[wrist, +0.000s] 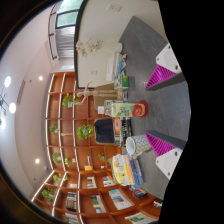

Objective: Pour water

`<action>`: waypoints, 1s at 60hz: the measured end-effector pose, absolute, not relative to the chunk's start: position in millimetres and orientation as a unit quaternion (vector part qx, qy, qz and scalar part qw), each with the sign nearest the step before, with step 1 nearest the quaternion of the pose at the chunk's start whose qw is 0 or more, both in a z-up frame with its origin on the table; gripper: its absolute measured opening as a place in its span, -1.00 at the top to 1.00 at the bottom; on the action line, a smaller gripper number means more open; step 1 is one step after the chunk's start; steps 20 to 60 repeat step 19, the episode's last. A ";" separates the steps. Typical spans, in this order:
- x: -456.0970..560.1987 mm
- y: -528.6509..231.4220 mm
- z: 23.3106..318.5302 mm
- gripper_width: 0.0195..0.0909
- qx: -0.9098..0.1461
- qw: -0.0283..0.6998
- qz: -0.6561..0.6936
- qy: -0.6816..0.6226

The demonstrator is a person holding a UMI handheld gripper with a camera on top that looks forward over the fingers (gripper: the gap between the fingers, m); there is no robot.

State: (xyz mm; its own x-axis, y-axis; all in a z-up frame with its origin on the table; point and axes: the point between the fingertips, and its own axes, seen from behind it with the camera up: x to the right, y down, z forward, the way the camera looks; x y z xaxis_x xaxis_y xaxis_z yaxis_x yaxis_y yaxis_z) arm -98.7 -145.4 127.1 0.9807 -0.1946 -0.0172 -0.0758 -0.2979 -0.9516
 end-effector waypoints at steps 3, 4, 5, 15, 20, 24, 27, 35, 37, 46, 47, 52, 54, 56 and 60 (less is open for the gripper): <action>-97.8 -151.2 129.3 -0.71 -0.805 0.585 -0.053 0.087; -97.4 -152.5 130.3 -0.71 -0.804 0.586 -0.054 0.087; -97.5 -154.0 131.6 -0.71 -0.803 0.587 -0.054 0.086; -92.4 -164.8 140.1 -0.70 -0.802 0.588 -0.064 0.082; -90.4 -166.5 144.9 -0.70 -0.798 0.594 -0.066 0.081; -90.4 -166.5 144.9 -0.70 -0.798 0.594 -0.066 0.081; -90.4 -166.5 144.9 -0.70 -0.798 0.594 -0.066 0.081; -90.4 -166.5 144.9 -0.70 -0.798 0.594 -0.066 0.081; -90.4 -166.5 144.9 -0.70 -0.798 0.594 -0.066 0.081; -90.4 -166.5 144.9 -0.70 -0.798 0.594 -0.066 0.081; -90.4 -166.5 144.9 -0.70 -0.798 0.594 -0.066 0.081; -90.4 -166.5 144.9 -0.70 -0.798 0.594 -0.066 0.081; -90.4 -166.5 144.9 -0.70 -0.798 0.594 -0.066 0.081; -90.4 -166.5 144.9 -0.70 -0.798 0.594 -0.066 0.081; -90.4 -166.5 144.9 -0.70 -0.798 0.594 -0.066 0.081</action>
